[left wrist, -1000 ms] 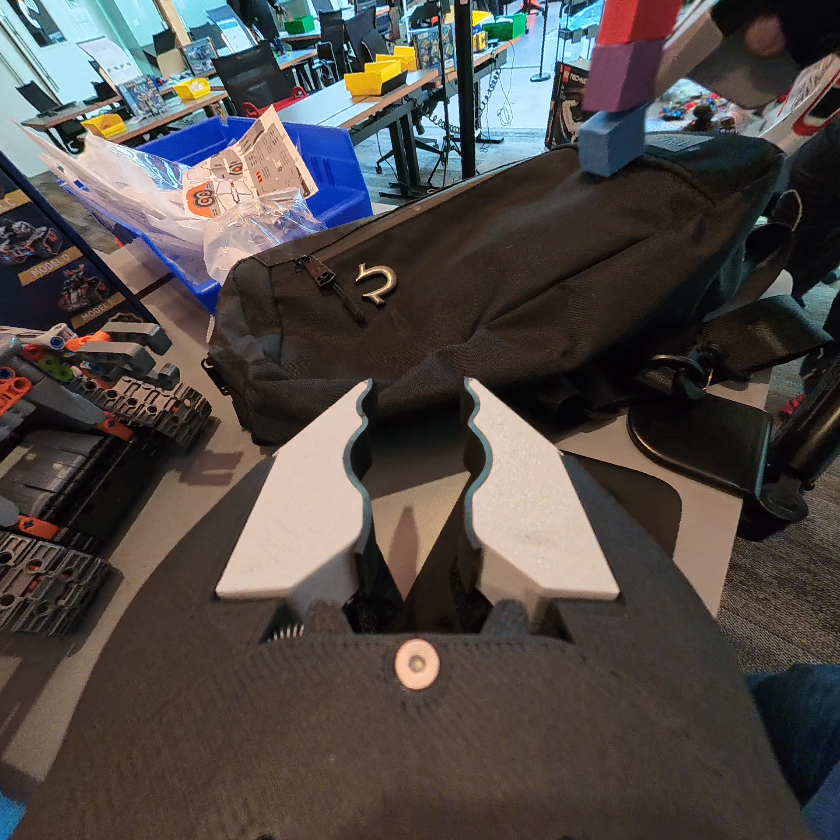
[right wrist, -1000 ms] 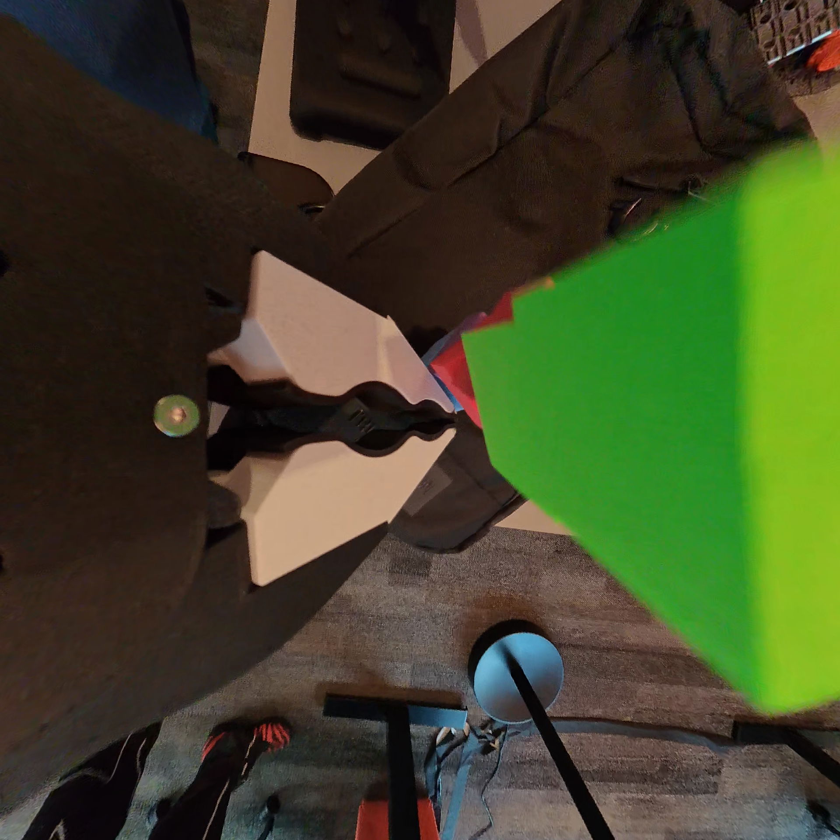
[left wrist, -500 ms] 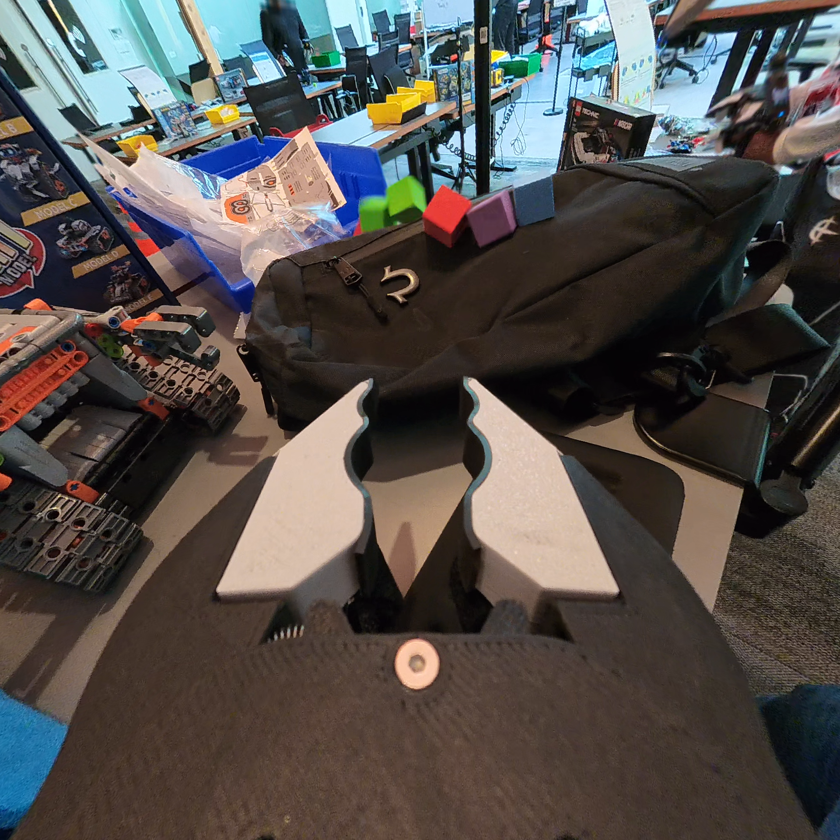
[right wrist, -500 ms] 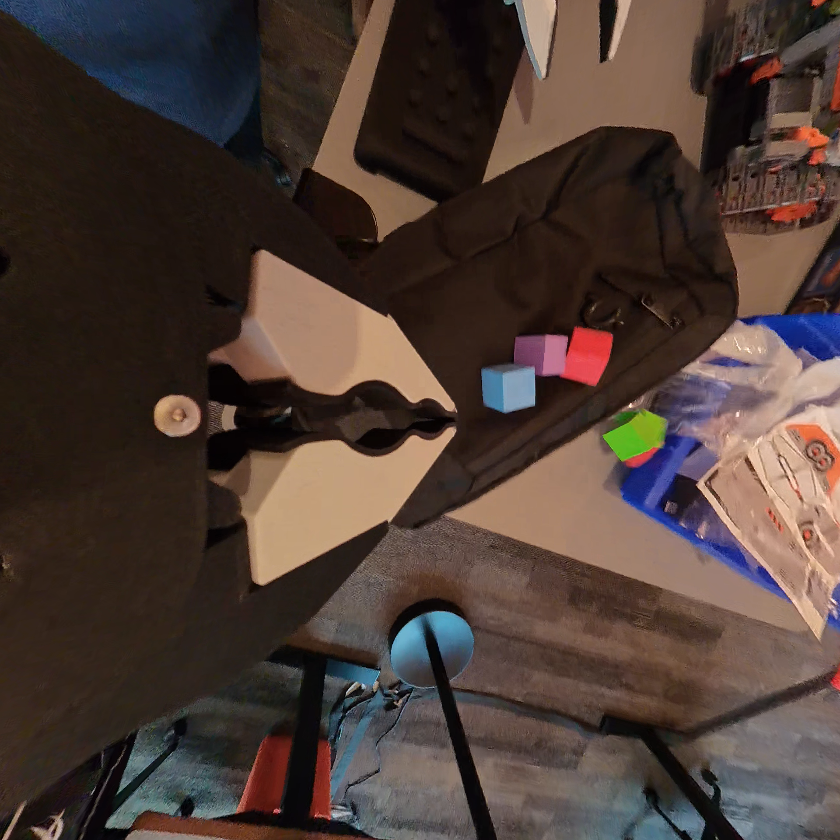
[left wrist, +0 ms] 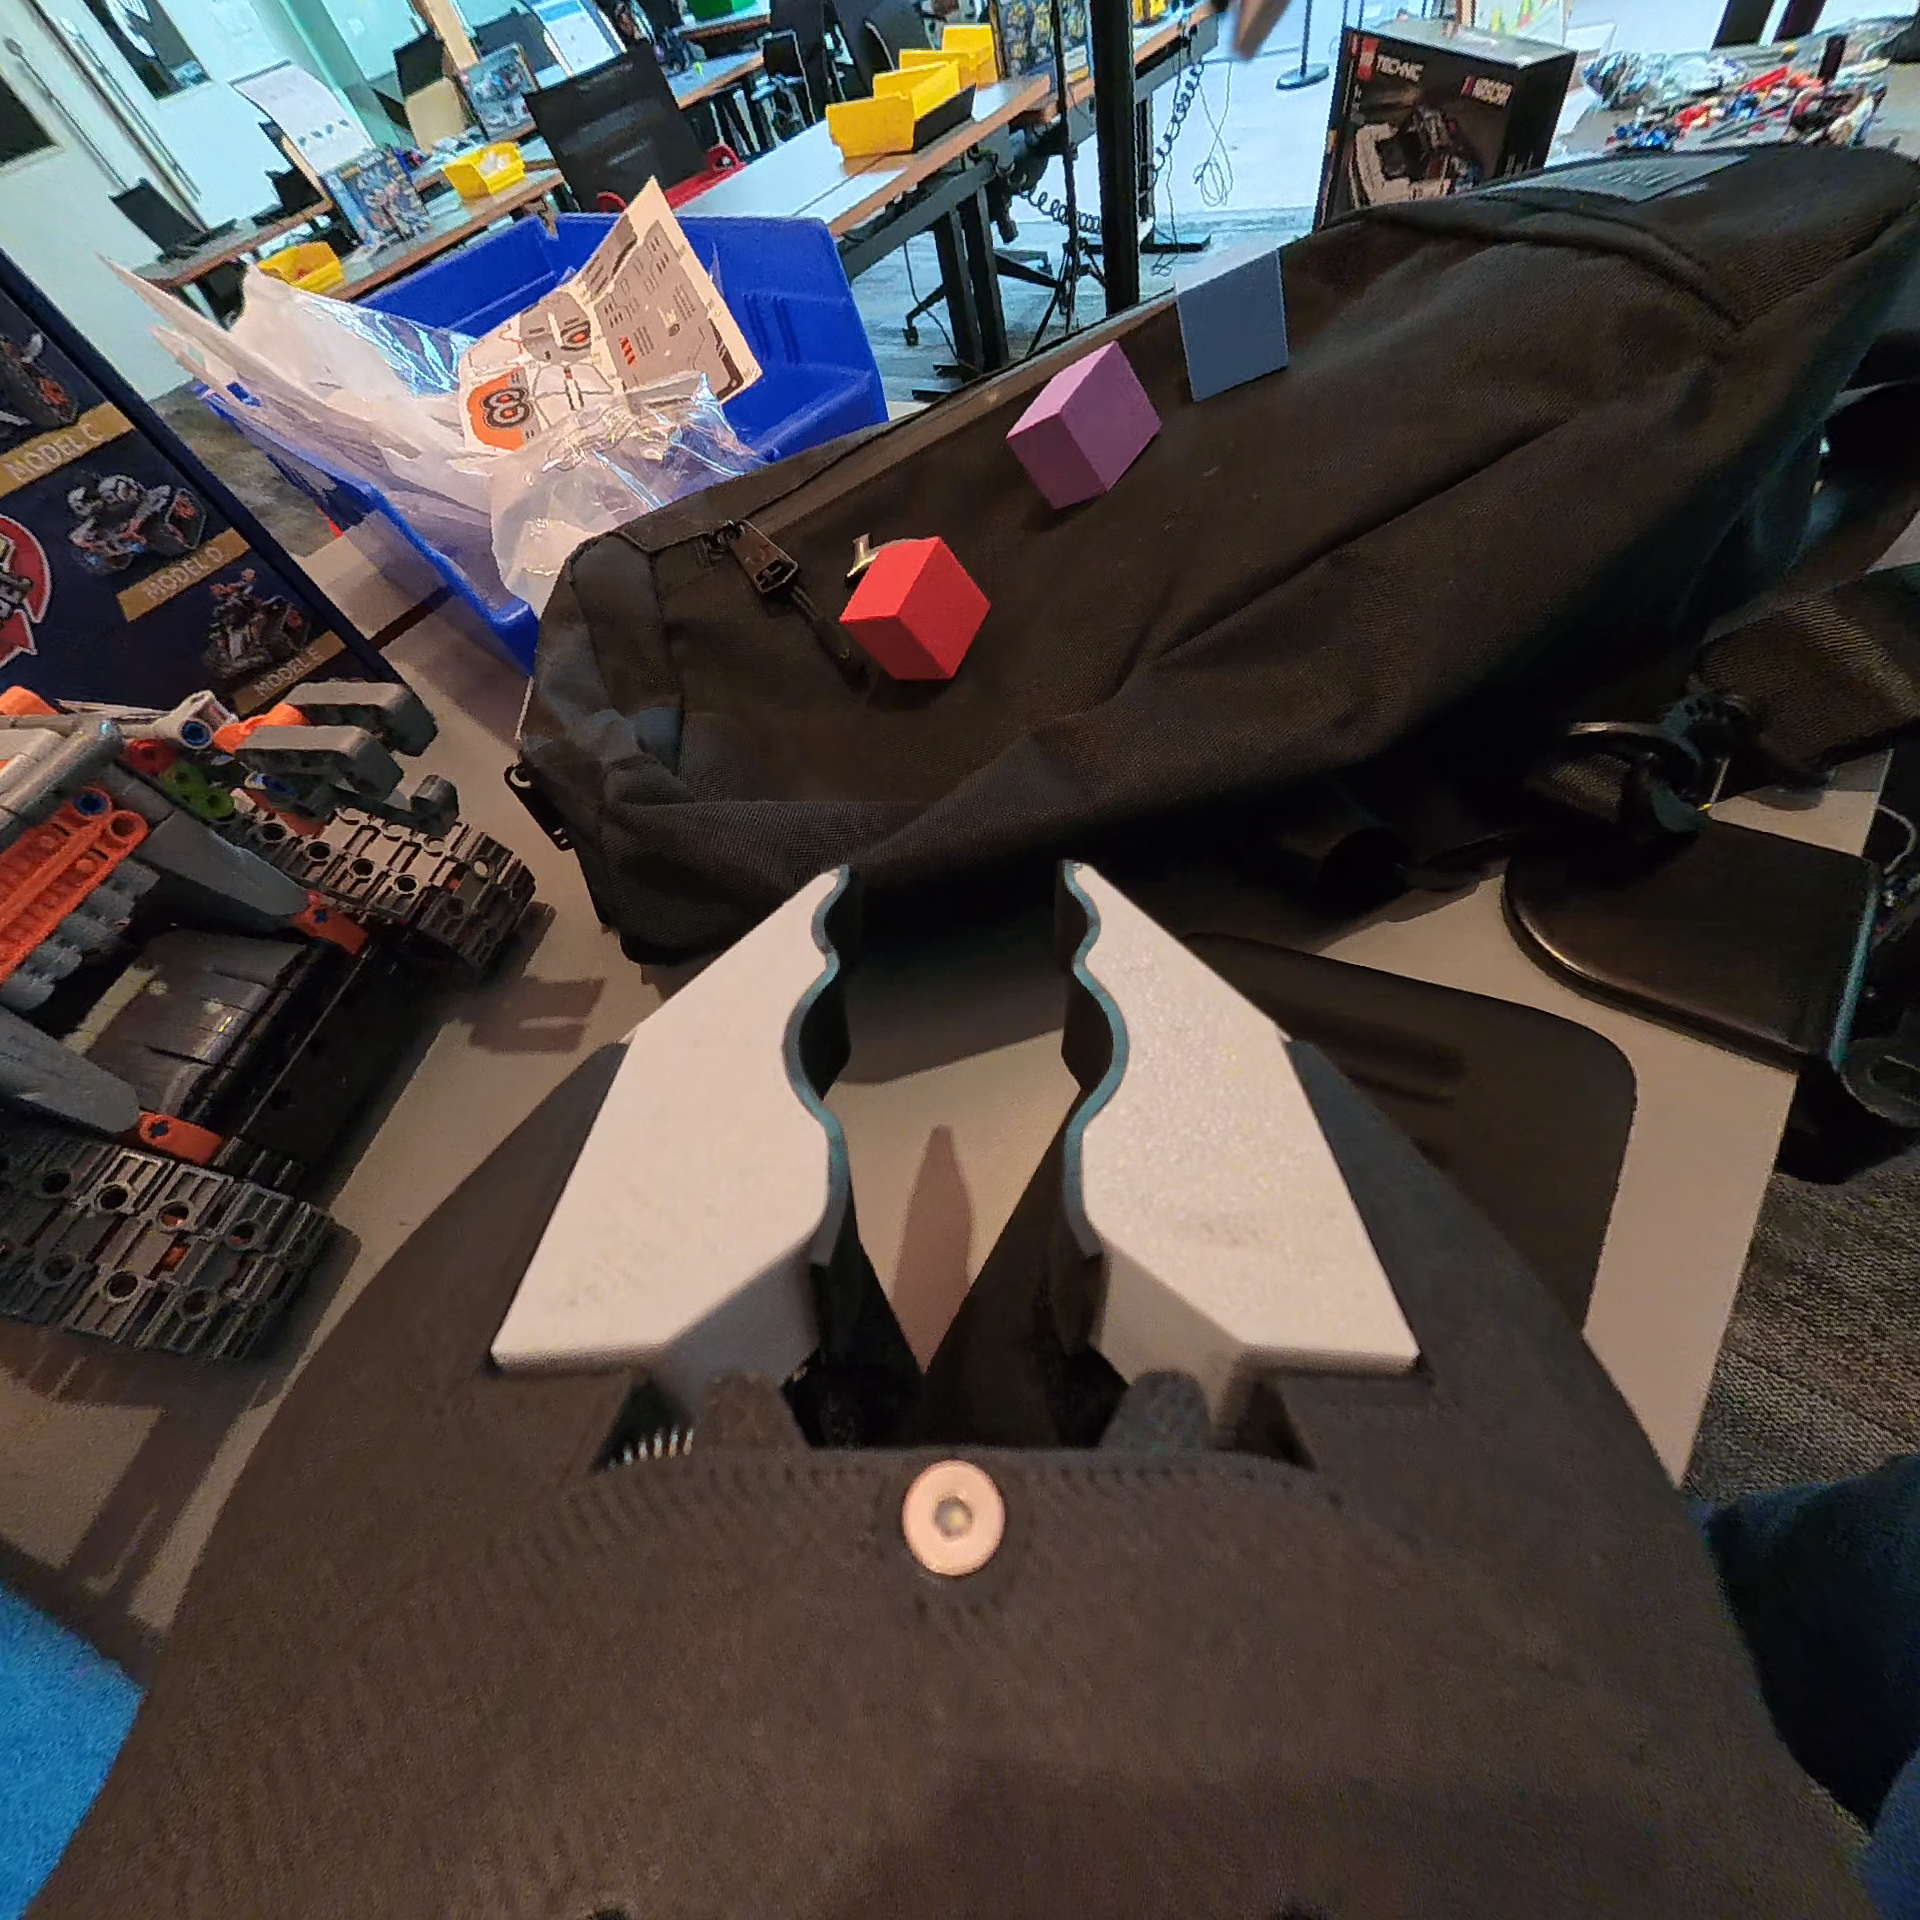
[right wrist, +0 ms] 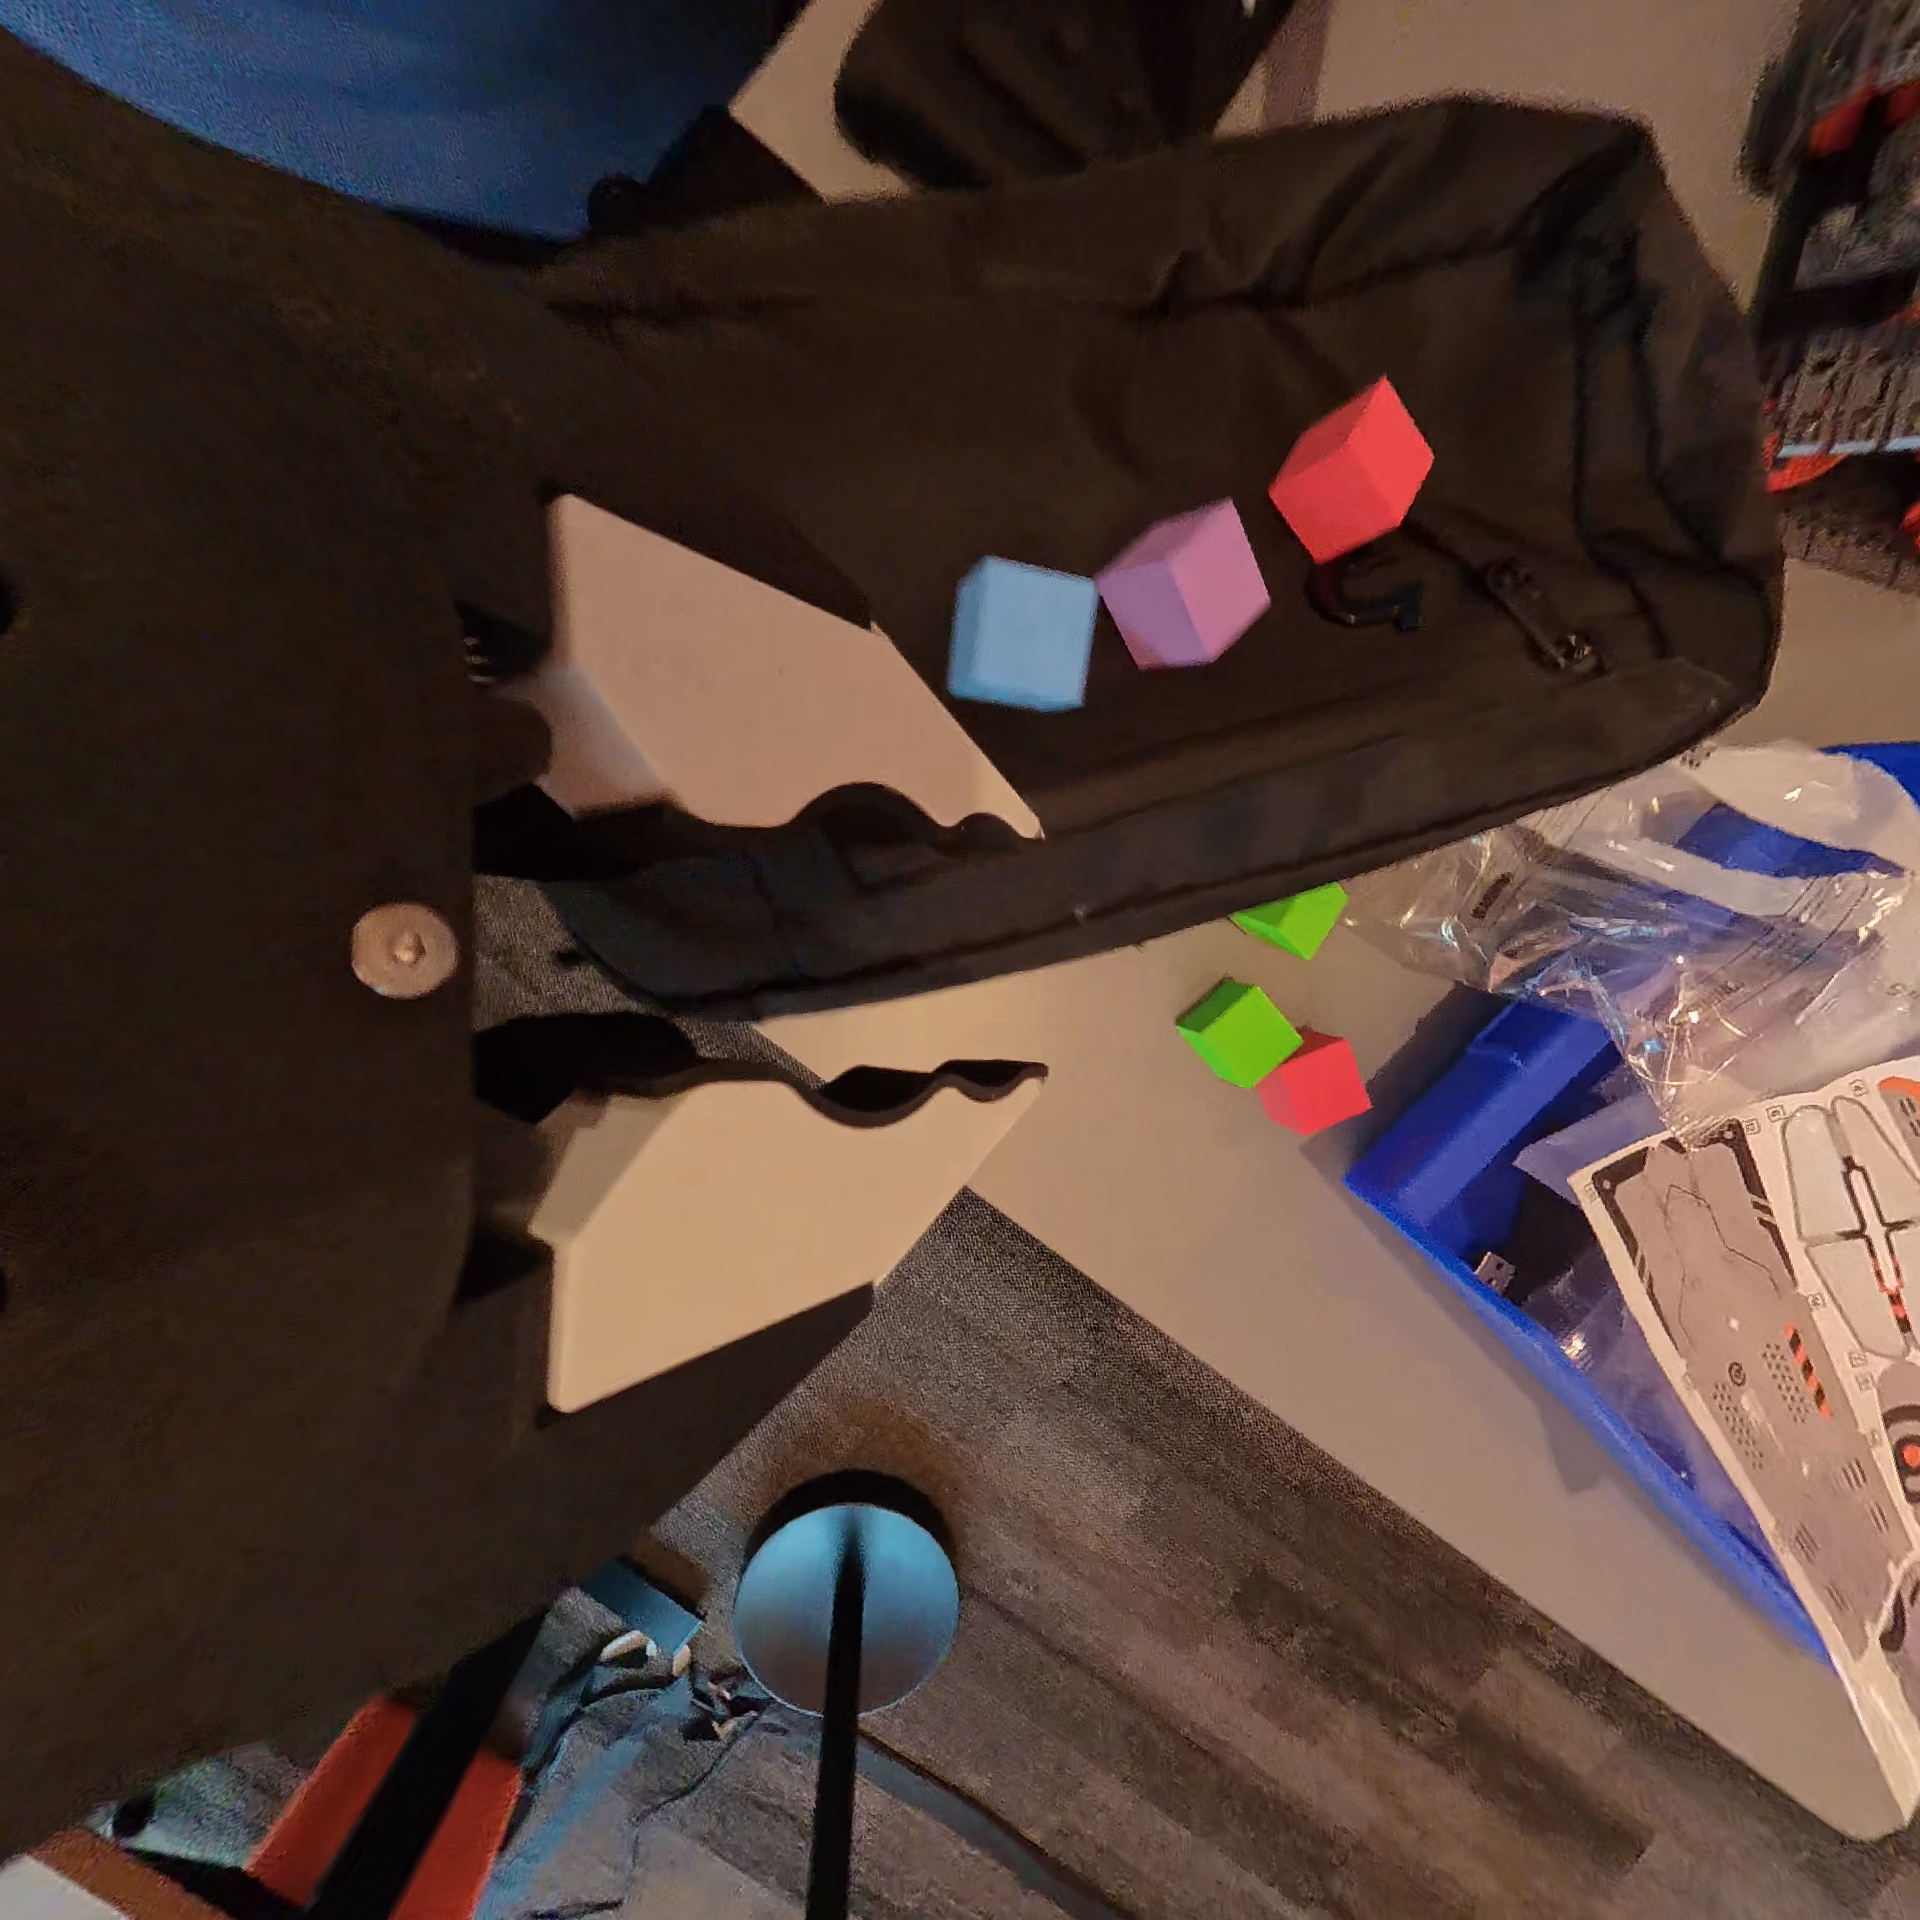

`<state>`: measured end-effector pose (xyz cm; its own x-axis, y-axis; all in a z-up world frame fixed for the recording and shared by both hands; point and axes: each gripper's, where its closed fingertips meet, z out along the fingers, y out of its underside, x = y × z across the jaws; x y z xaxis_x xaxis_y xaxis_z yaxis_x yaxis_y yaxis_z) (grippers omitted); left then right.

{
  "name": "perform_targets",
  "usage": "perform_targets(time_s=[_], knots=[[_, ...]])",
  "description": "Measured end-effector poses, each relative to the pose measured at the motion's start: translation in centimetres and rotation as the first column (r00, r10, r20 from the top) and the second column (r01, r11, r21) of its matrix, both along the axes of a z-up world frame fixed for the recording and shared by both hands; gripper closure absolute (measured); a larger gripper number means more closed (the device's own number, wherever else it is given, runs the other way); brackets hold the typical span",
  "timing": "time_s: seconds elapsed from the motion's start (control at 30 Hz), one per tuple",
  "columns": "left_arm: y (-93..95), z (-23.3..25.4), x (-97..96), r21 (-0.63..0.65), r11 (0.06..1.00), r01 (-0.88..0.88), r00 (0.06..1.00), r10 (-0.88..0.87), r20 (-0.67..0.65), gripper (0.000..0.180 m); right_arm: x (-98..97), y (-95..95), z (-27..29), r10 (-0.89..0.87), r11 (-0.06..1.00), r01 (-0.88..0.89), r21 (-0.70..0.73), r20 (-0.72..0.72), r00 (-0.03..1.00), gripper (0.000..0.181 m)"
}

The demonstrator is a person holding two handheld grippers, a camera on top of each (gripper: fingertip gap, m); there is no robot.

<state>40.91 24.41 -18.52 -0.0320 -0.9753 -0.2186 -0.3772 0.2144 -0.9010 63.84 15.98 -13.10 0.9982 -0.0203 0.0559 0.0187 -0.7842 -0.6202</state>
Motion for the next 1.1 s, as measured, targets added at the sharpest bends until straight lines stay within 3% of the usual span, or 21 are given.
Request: perform_targets(time_s=[0.13,0.33,0.47,0.63,0.77,0.93,1.1], knots=[[0.3,-0.3,0.2,0.028,0.999,-0.020,1.000,0.021,-0.014,0.144,1.9,5.1,-3.9,0.154,0.987,-0.154,-0.036,-0.014,0.988,0.137],[0.5,-0.6,0.4,0.056,0.998,-0.035,0.999,0.037,-0.024,0.144,3.8,8.3,-10.9,0.313,0.928,-0.309,-0.207,-0.016,0.950,0.135],[0.5,-0.7,0.4,0.082,0.996,-0.036,0.999,0.039,-0.030,0.144,3.7,9.0,-12.1,0.385,0.899,-0.376,-0.222,-0.003,0.923,0.154],[0.8,-0.8,0.5,0.091,0.995,-0.047,0.998,0.050,-0.034,0.144,3.4,8.5,-10.1,0.383,0.909,-0.382,-0.167,-0.031,0.923,0.155],[0.8,-0.7,0.5,0.079,0.996,-0.046,0.998,0.048,-0.030,0.145,0.9,5.8,-3.7,0.410,0.905,-0.416,-0.084,-0.077,0.909,0.155],[0.6,-0.8,0.6,0.086,0.996,-0.032,0.999,0.035,-0.036,0.145,-4.0,0.6,1.0,0.451,0.880,-0.462,-0.112,-0.113,0.885,0.155],[0.4,-0.7,0.5,0.081,0.997,-0.017,0.999,0.020,-0.027,0.145,-6.9,-4.0,0.3,0.405,0.879,-0.428,-0.209,-0.146,0.903,0.155]])
